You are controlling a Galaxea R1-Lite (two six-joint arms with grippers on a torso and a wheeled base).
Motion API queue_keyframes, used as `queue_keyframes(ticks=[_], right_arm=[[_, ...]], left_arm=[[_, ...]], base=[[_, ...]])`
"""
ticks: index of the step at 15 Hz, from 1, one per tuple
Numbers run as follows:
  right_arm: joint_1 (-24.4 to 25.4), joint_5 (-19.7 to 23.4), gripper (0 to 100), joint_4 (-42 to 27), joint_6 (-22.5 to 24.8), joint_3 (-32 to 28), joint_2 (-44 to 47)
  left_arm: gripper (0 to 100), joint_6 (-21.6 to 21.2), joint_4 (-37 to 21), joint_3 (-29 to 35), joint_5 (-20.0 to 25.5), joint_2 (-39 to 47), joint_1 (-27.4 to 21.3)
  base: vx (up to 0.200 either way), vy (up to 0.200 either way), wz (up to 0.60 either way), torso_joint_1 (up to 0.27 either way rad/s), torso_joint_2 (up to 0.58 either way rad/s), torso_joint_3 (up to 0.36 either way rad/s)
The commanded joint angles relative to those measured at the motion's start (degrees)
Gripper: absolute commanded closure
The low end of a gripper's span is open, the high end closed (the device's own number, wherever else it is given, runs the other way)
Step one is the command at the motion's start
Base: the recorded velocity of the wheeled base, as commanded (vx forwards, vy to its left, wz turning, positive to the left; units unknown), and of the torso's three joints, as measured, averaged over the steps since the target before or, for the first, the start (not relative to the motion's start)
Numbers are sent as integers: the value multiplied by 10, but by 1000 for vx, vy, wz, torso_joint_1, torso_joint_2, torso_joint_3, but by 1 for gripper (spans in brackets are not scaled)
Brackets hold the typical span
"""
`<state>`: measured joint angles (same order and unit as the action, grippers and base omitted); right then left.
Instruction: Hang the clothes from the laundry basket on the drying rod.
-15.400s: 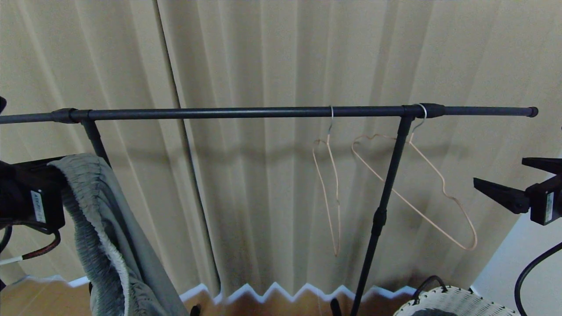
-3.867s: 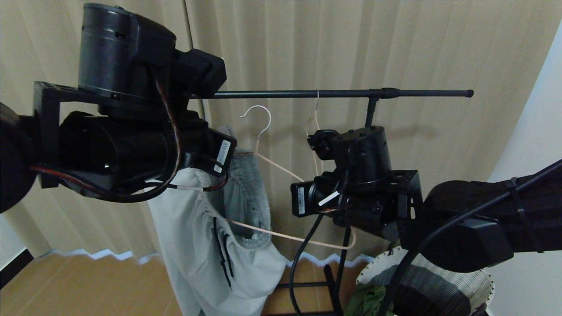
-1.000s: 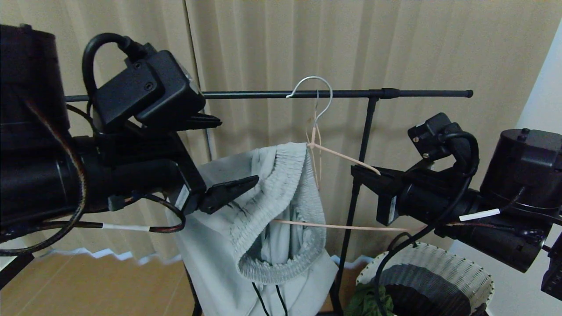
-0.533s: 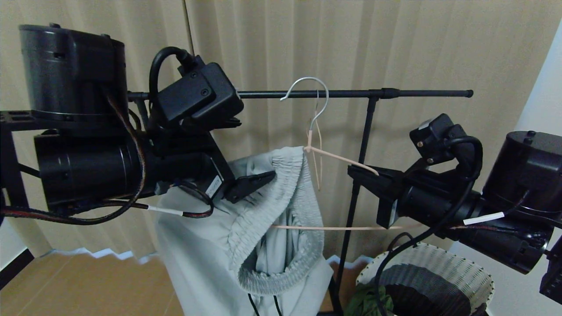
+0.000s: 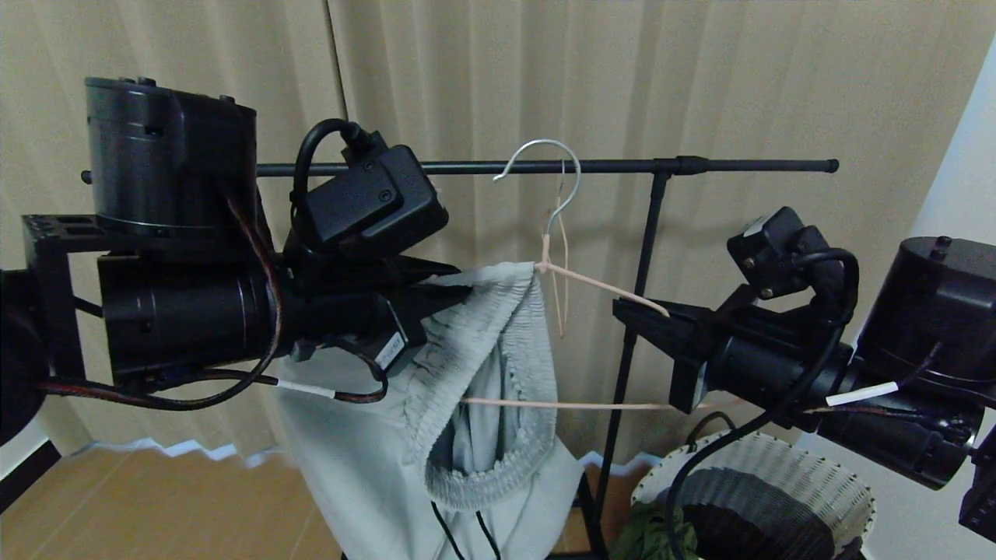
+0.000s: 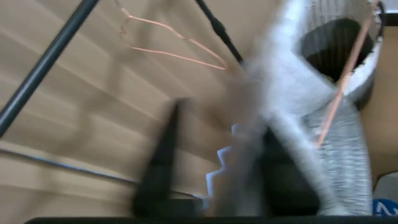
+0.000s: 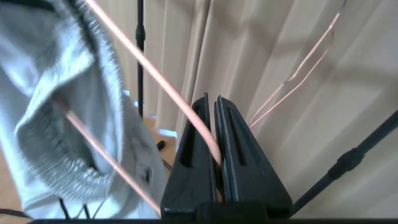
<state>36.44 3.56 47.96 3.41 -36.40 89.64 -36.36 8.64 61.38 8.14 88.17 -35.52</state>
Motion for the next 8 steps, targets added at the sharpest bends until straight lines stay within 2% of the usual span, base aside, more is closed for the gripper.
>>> queue_keyframes(ticks=[1,6,8], right_arm=[[0,3,100,10,0,1,1],[0,7,100,27,0,1,4],[0,7,100,26,0,1,4]], left_arm=[[100,2,1,-4,-1,1,0],[100,4,2,-14,-1,-3,1],[100,4,22,-27,-3,-3,5]], base=[[0,0,0,0,0,0],[0,0,0,0,0,0],[0,0,0,0,0,0]])
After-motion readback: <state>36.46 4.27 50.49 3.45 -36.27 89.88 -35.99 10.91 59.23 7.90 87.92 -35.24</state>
